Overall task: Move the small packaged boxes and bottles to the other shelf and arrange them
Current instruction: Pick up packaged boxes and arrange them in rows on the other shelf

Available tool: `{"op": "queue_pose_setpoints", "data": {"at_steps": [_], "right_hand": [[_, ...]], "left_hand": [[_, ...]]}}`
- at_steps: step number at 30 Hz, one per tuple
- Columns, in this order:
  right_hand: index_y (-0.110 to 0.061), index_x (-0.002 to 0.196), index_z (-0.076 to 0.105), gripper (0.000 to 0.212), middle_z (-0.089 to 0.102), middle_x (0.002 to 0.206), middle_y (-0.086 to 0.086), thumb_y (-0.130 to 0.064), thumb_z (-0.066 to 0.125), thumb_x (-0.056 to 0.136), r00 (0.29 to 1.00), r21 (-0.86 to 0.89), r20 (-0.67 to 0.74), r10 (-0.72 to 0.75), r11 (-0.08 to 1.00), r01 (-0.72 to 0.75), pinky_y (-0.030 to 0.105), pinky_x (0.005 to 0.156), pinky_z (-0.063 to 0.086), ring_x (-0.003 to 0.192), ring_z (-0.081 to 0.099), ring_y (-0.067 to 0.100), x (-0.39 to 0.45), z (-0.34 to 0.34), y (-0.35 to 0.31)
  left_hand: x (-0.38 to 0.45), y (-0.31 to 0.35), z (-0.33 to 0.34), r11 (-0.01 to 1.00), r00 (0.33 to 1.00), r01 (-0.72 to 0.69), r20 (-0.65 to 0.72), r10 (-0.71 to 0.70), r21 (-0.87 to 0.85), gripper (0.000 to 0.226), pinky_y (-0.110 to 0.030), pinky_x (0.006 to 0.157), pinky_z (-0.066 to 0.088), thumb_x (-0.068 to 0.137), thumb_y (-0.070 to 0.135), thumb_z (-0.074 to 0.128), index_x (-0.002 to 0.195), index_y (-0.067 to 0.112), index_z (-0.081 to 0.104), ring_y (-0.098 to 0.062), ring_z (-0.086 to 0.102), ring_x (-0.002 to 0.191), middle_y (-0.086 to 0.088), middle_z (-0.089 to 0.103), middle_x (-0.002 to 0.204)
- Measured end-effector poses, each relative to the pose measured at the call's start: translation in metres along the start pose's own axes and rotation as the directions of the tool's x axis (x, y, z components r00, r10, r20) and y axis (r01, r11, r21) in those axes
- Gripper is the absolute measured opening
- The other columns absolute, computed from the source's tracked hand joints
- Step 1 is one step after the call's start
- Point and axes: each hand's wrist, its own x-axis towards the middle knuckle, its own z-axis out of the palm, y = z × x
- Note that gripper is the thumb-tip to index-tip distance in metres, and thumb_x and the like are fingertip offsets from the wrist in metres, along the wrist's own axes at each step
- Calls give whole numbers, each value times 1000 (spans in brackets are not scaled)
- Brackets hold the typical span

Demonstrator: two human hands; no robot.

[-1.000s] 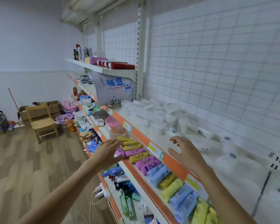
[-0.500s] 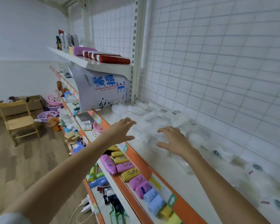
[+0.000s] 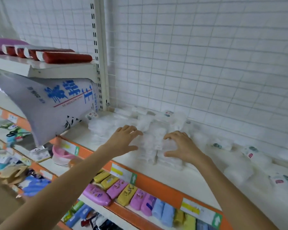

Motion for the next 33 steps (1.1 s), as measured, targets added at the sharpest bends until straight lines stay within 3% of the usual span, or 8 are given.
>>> {"op": "queue_pose_setpoints", "data": {"at_steps": [6,12,16,18,21,25,28,33], "right_hand": [[-26,124,52,47,50,128,-8,-35,69,81,985,65,-99,139,989,-133,25,100,32,122,38,13,-12,14,-8],[-19,120,57,33,57,115,-10,-30,60,89,959,210,-220,176,969,-129,2,71,35,88,47,-2,-16,-2,-17],[-25,107,60,20,62,99,1,-30,61,88,928,380,-254,274,910,-165,5,63,39,74,54,-2,-15,-14,-16],[-25,103,60,15,64,93,12,-27,62,88,920,452,-238,312,874,-180,6,61,41,80,59,8,-14,-17,-12],[-23,100,60,10,63,98,3,-25,59,90,918,452,-197,344,863,-227,13,62,43,91,59,12,-12,-13,-5],[-22,95,58,5,58,98,-4,-20,57,91,907,441,-237,347,871,-218,26,74,49,94,57,14,-7,-8,4],[-27,97,57,10,51,112,0,-28,60,88,911,446,-198,362,861,-245,34,84,51,101,55,15,-8,-7,7],[-28,120,46,57,34,121,-4,-24,78,73,956,381,-5,294,885,-270,14,80,42,112,43,11,-21,-7,2]], "left_hand": [[10,-13,3,989,997,-78,-37,74,-127,48,-31,97,30,83,43,61,126,26,47,-19,38,121,3,47,127],[24,-20,-8,907,995,-62,-99,22,-417,37,-22,88,37,80,33,69,112,15,61,-15,50,103,3,61,107],[31,-14,-20,714,994,38,-44,-96,-699,23,-3,63,39,82,26,68,103,20,60,3,60,66,1,64,85],[34,-13,-21,649,990,75,-23,-141,-757,17,-7,57,41,83,26,66,97,24,58,-1,59,64,-9,64,82],[38,-7,-16,606,976,146,13,-218,-782,9,-13,55,41,86,30,62,92,29,56,-10,57,69,-12,64,87],[39,-2,-8,739,980,96,-65,-186,-667,8,-6,58,39,90,23,57,95,28,53,-2,48,70,-4,54,101],[37,-5,-8,780,988,96,-35,-149,-619,13,-10,65,40,92,22,52,104,23,57,-12,52,79,-5,49,109],[28,-7,-11,808,992,117,105,-69,-577,45,-16,88,37,88,27,60,130,19,44,-14,46,99,1,30,122]]}}
